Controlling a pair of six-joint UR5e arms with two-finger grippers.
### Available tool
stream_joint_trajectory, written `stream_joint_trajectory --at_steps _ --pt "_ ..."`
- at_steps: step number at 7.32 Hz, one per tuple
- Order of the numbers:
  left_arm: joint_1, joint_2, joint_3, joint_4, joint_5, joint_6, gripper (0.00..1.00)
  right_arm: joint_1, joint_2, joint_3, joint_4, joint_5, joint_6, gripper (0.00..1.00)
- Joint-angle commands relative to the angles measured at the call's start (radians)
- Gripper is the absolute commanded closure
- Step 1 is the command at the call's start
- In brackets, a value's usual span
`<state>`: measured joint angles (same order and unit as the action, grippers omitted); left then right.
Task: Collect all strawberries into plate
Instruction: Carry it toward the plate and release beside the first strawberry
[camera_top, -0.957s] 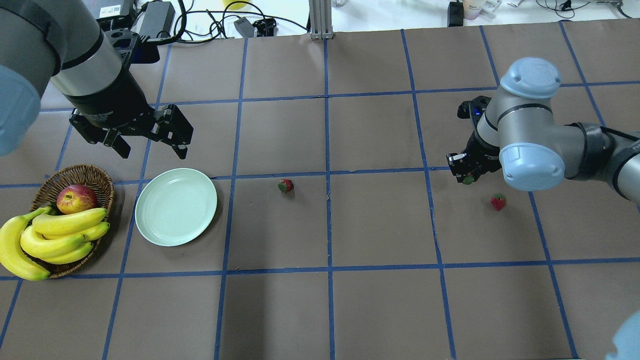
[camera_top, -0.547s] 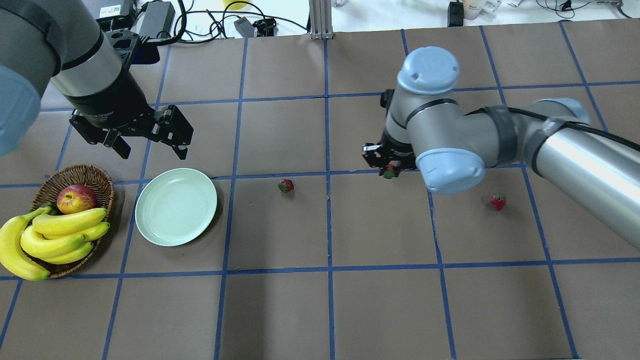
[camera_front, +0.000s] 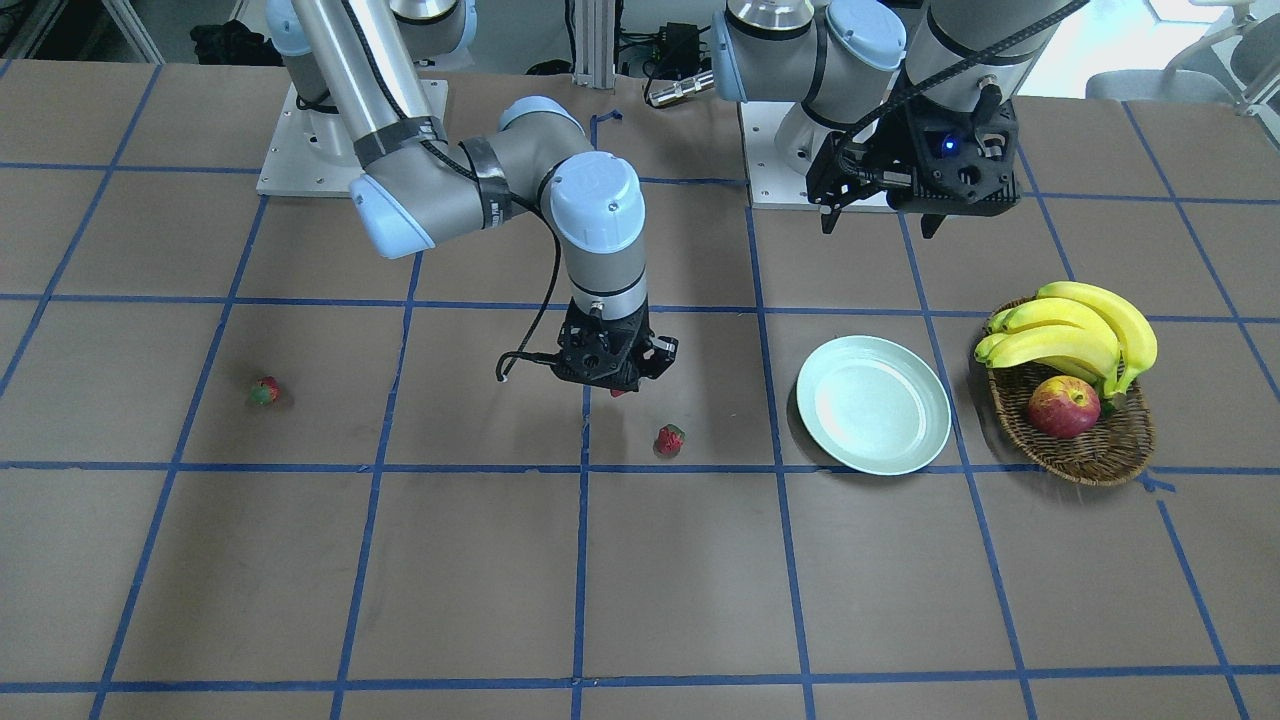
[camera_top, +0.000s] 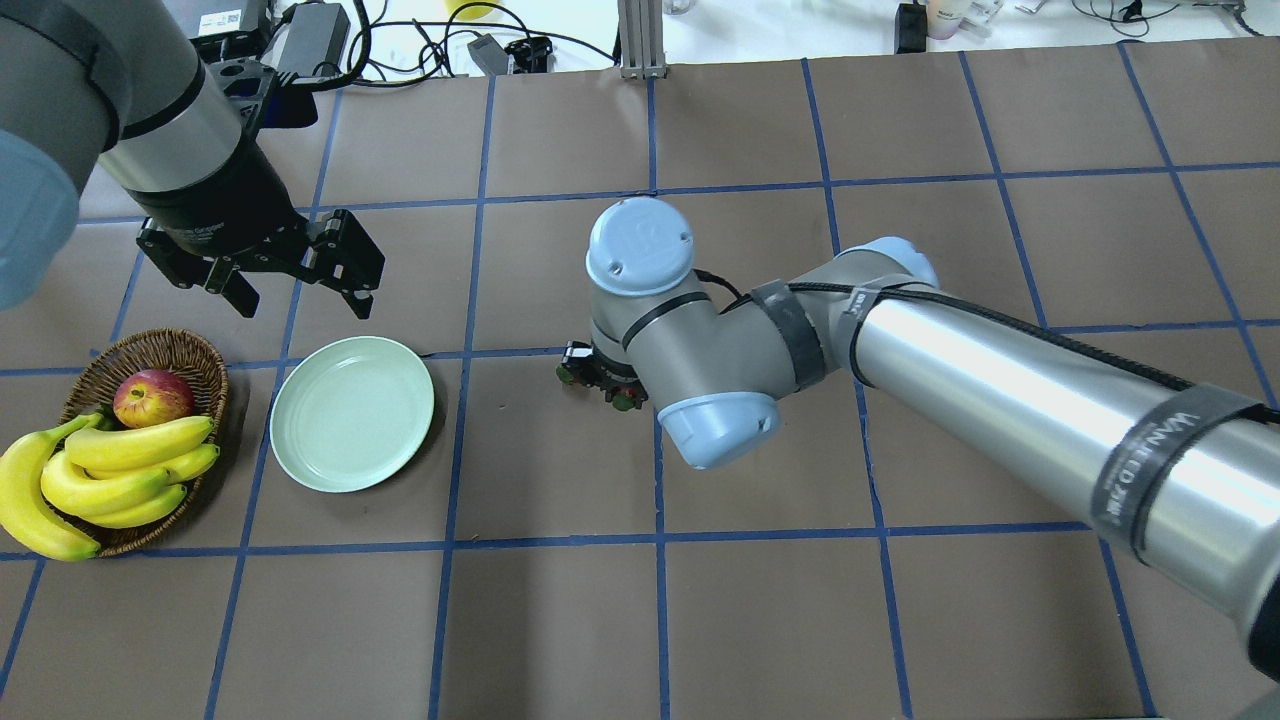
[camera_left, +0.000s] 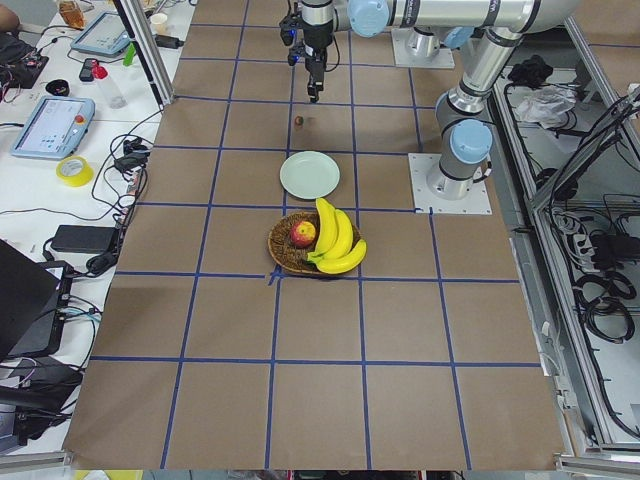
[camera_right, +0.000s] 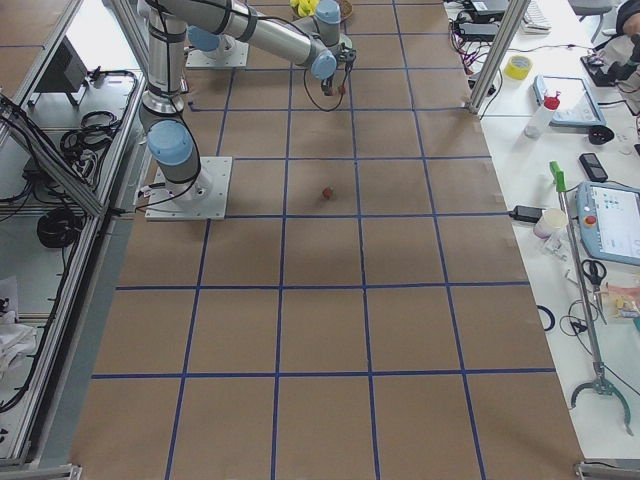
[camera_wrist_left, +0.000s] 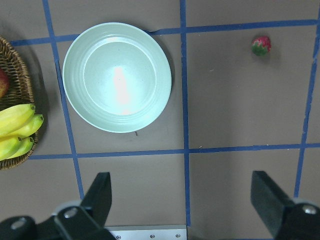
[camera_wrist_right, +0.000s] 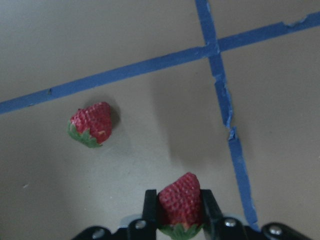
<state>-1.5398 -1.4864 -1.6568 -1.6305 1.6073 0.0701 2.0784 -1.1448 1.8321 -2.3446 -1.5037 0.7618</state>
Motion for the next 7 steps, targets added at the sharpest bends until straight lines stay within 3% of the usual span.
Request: stream_joint_trajectory --at_steps 1,2,4,5,6,7 --pt "-0.003 -0.002 -0.001 0.001 -0.004 -0.003 0.0 0.032 0.036 0.009 -0.025 -0.003 0.051 0.88" --pt "-0.002 -0.002 -0.001 0.003 -0.003 -0.001 0.0 0.031 0.052 0.01 -0.025 -0.001 0.05 0.86" --pt "-0.002 -0.003 -0.001 0.003 -0.003 0.0 0.0 0.04 0.048 0.012 -0.015 -0.009 0.063 0.17" --pt "-0.003 -0.003 -0.003 0.003 -0.004 -0.001 0.0 0.04 0.036 0.007 -0.015 -0.015 0.063 0.01" --pt "-0.003 -0.003 -0.001 0.006 -0.015 -0.001 0.0 0.011 -0.017 -0.005 0.043 -0.016 0.042 0.0" --pt "0.0 -0.003 -0.001 0.009 -0.015 -0.001 0.0 -0.074 -0.108 0.007 0.189 -0.02 -0.076 0.0"
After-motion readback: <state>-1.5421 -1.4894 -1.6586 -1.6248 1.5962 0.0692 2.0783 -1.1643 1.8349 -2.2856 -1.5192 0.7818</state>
